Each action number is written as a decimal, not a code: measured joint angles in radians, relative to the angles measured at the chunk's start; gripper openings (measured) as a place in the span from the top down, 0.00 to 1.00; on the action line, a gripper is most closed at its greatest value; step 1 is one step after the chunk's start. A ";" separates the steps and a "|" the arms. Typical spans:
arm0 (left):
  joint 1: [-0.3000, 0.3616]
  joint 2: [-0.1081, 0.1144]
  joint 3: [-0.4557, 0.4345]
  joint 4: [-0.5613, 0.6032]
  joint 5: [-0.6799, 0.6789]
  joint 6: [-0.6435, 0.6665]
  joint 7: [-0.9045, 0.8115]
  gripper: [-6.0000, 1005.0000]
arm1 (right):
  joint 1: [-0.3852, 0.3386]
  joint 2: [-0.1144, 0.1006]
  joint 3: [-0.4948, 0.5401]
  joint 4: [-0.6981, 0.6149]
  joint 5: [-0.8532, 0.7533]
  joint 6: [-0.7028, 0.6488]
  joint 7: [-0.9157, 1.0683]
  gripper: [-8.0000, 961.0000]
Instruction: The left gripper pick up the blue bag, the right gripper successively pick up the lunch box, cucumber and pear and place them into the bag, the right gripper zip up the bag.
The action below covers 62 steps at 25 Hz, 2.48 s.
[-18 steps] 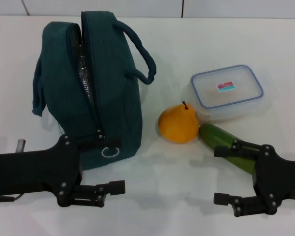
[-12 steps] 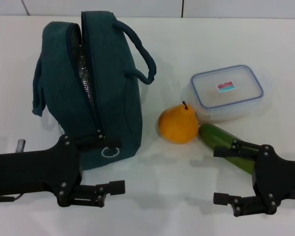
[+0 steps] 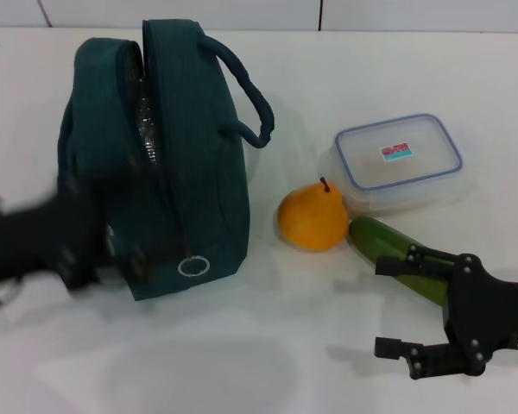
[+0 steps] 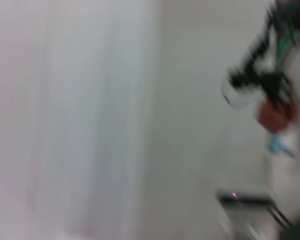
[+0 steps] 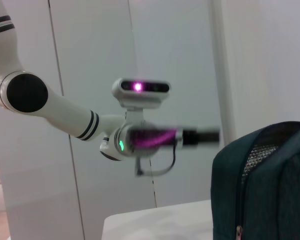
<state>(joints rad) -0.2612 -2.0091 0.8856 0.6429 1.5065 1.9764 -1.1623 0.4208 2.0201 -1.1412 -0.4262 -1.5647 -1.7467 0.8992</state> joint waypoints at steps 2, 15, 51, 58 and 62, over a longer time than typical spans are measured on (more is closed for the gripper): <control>0.000 -0.001 -0.090 0.000 -0.057 0.005 -0.041 0.13 | -0.002 0.000 0.001 0.002 0.000 0.003 0.001 0.08; -0.083 0.011 -0.395 0.113 0.013 -0.431 -0.561 0.13 | -0.003 0.000 0.005 0.011 0.026 0.009 0.003 0.08; -0.081 0.034 -0.228 0.483 0.385 -0.323 -1.301 0.17 | -0.012 -0.003 0.001 0.023 0.049 0.028 0.005 0.08; -0.092 0.024 -0.195 0.488 0.398 -0.288 -1.329 0.18 | -0.009 -0.003 0.001 0.023 0.049 0.039 0.005 0.09; -0.117 0.020 -0.176 0.489 0.441 -0.288 -1.345 0.18 | -0.008 -0.003 0.003 0.023 0.049 0.040 0.006 0.09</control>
<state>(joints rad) -0.3786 -1.9888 0.7095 1.1316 1.9471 1.6880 -2.5070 0.4129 2.0171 -1.1387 -0.4035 -1.5156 -1.7064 0.9056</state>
